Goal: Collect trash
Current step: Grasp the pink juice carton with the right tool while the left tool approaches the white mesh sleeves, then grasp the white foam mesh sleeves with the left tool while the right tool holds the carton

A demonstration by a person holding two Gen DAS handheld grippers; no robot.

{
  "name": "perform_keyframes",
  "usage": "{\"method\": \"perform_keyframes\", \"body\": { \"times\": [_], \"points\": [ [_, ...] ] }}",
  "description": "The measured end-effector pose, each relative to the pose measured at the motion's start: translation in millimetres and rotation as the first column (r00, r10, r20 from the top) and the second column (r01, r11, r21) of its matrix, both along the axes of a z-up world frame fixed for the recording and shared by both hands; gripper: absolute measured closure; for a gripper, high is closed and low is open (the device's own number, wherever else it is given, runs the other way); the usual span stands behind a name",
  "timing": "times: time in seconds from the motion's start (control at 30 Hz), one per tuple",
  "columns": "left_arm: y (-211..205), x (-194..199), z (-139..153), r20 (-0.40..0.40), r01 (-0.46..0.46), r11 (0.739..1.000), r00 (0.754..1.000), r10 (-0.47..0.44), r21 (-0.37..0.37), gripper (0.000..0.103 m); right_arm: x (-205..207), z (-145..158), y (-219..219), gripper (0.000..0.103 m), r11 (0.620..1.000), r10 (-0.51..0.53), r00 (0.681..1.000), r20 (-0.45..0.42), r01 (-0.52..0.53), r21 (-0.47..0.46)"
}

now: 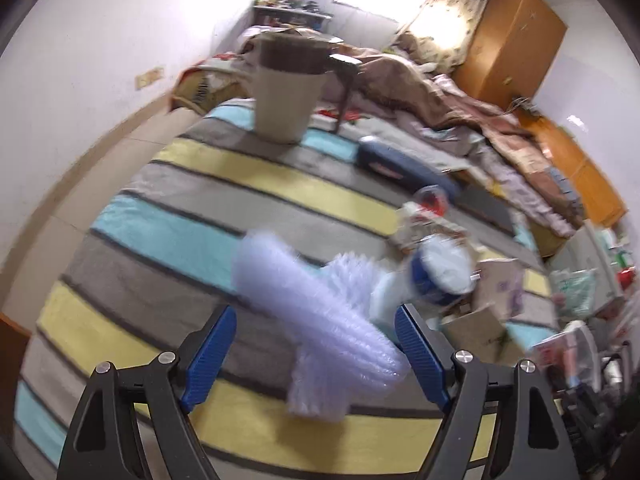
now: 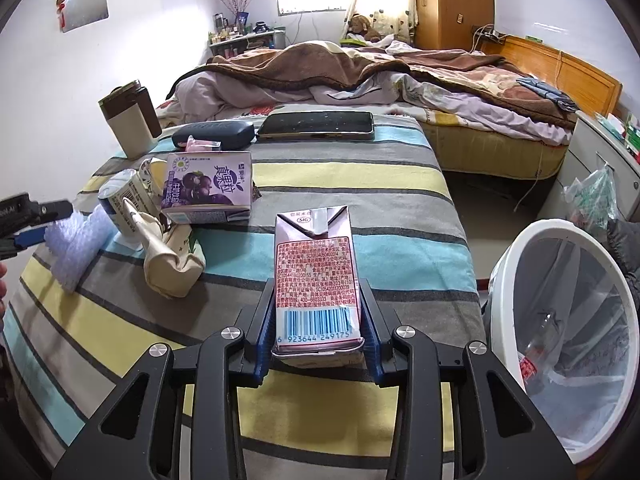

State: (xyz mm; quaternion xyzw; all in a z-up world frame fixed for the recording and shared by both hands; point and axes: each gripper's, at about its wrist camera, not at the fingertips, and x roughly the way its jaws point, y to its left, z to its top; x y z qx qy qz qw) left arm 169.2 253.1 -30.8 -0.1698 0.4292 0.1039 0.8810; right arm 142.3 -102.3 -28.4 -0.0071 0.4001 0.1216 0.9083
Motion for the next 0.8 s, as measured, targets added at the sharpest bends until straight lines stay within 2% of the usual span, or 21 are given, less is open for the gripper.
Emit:
{"method": "perform_keyframes", "body": {
  "times": [0.07,0.17,0.23,0.3,0.37,0.4,0.43,0.47,0.57,0.7,0.8],
  "points": [
    [3.8,-6.5,-1.3,-0.002,0.001,0.999,1.000,-0.001,0.040,0.022,0.6,-0.1,-0.7,0.065,1.000,0.001,1.000,0.000,-0.001,0.008],
    [14.9,-16.2,-2.9,-0.001,0.000,1.000,1.000,0.000,0.010,0.022,0.6,-0.8,-0.9,0.066,1.000,-0.001,1.000,0.004,0.001,0.011],
    [22.0,-19.6,-3.7,-0.013,-0.029,0.999,0.999,0.030,0.038,0.022,0.4,-1.8,-1.4,0.066,1.000,-0.007,1.000,0.002,0.007,0.018],
    [29.7,-20.6,-5.5,-0.015,-0.039,0.999,0.999,0.039,0.021,0.022,-0.6,-2.0,-1.4,0.066,1.000,-0.004,1.000,0.003,0.004,0.018],
    [36.3,-20.2,-7.0,-0.007,-0.032,0.999,0.999,0.032,-0.024,0.022,-1.1,-2.2,-0.6,0.066,1.000,-0.001,1.000,0.004,0.001,0.015],
    [38.6,-19.5,-7.7,-0.007,-0.034,0.999,0.999,0.033,-0.034,0.027,-1.2,-2.3,-0.5,0.066,1.000,-0.001,1.000,0.004,0.001,0.013],
    [39.6,-18.6,-7.7,-0.009,-0.036,0.999,0.999,0.036,-0.024,0.033,-1.3,-2.3,-0.5,0.066,1.000,-0.001,1.000,0.003,0.001,0.013],
    [40.4,-18.1,-7.1,-0.007,-0.038,0.999,0.999,0.038,-0.012,0.036,-1.2,-2.2,-0.2,0.066,1.000,0.001,1.000,0.002,-0.001,0.014],
    [41.1,-15.4,-6.2,-0.010,-0.042,0.999,0.999,0.042,-0.001,0.036,-1.3,-2.1,-0.3,0.066,1.000,0.001,1.000,0.003,-0.001,0.013],
    [40.6,-5.2,-5.8,-0.022,-0.052,0.996,0.998,0.053,0.069,0.035,-1.5,-2.2,0.1,0.067,1.000,-0.001,1.000,0.003,0.001,0.014],
    [46.5,2.2,-8.9,-0.037,-0.093,0.988,0.994,0.099,0.121,0.034,-1.9,-2.1,-1.2,0.067,1.000,-0.006,1.000,0.002,0.006,0.014]
  ]
}}
